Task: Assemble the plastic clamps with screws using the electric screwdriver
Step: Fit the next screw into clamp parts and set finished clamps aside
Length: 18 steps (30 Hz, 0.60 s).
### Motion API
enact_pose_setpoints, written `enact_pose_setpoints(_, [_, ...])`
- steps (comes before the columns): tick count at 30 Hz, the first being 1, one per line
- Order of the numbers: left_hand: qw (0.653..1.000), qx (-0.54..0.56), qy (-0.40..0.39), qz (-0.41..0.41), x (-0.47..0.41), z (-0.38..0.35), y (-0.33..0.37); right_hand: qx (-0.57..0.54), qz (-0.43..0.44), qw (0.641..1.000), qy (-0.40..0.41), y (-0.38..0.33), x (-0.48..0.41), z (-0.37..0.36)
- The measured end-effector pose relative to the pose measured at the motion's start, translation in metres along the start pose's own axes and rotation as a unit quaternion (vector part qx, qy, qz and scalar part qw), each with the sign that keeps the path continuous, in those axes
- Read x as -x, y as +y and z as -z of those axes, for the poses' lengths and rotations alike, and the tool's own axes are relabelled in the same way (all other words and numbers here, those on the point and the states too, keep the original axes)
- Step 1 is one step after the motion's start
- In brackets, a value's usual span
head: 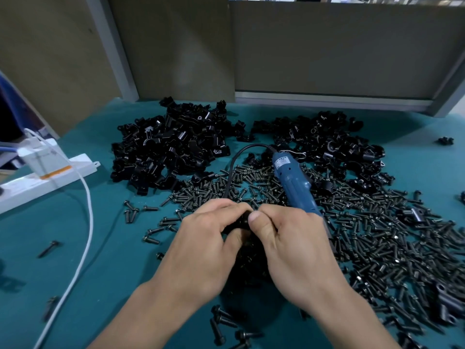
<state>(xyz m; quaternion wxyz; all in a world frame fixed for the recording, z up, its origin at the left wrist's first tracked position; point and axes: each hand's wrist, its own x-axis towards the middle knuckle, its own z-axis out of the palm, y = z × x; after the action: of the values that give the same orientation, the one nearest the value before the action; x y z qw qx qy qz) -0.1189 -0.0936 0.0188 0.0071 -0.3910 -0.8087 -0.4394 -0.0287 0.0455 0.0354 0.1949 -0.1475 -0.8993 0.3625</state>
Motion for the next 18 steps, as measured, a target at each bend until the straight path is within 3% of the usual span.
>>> enact_pose_setpoints(3, [1.0, 0.016, 0.012, -0.022, -0.005, 0.0, 0.006, -0.016, -0.016, 1.0, 0.008, -0.004, 0.002, -0.003])
enact_pose_setpoints(10, [0.997, -0.046, -0.031, 0.053, -0.008, 0.003, 0.006, -0.02, -0.032, 0.999, -0.027, 0.009, -0.002, 0.005])
enact_pose_setpoints(18, [0.992, 0.046, -0.012, 0.115, -0.007, 0.011, 0.008, -0.019, 0.02, 1.0, -0.014, 0.005, 0.001, -0.007])
